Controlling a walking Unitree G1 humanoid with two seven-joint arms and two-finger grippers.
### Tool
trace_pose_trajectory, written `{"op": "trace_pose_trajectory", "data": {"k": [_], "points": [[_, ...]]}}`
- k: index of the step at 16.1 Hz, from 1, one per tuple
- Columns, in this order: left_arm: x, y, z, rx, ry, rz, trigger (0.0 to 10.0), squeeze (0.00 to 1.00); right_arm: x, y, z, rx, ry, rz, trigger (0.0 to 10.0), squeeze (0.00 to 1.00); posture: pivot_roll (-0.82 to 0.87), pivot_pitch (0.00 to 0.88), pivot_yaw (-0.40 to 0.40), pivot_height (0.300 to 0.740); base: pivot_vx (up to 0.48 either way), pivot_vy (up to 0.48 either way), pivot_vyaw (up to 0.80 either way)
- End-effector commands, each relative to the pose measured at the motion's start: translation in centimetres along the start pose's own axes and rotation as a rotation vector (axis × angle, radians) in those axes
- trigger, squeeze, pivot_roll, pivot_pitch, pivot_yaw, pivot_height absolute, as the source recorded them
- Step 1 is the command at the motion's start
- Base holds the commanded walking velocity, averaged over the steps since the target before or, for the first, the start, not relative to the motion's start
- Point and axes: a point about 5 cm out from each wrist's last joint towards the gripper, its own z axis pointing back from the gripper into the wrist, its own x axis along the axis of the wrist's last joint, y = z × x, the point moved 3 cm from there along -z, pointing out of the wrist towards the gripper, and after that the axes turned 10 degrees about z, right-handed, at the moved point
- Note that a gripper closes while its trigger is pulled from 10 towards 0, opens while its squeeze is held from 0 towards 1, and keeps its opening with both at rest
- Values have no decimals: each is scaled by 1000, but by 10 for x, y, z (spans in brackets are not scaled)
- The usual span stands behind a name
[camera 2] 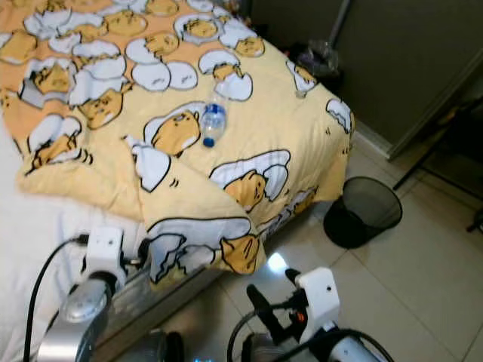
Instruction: Clean up the room
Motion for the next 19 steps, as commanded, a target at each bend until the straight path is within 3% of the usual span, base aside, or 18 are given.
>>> {"op": "trace_pose_trajectory", "data": {"k": [1, 5, 9, 13, 19], "points": [[12, -11, 1, -29, -38, 31, 10000, 0, -4, -1, 2, 12, 24, -2, 10000, 0, -126, 164, -65, 723, 0, 0, 0], [24, -40, -3, -147, -68, 116, 10000, 0, 0, -2, 4, 7, 18, 2, 10000, 0, -158, 169, -72, 723, 0, 0, 0], [18, -54, -10, -189, -33, 60, 10000, 0, -4, 1, 4, 13, 29, 0, 10000, 0, -166, 178, -69, 723, 0, 0, 0], [5, -70, -42, -194, 12, -12, 10000, 0, 2, 3, -1, 34, 20, 14, 10000, 0, -188, 196, -72, 723, 0, 0, 0], [-23, -47, -51, -55, 121, -4, 10000, 0, -1, 4, 8, 17, 36, 9, 10000, 0, -225, 207, -66, 723, 0, 0, 0]]}}
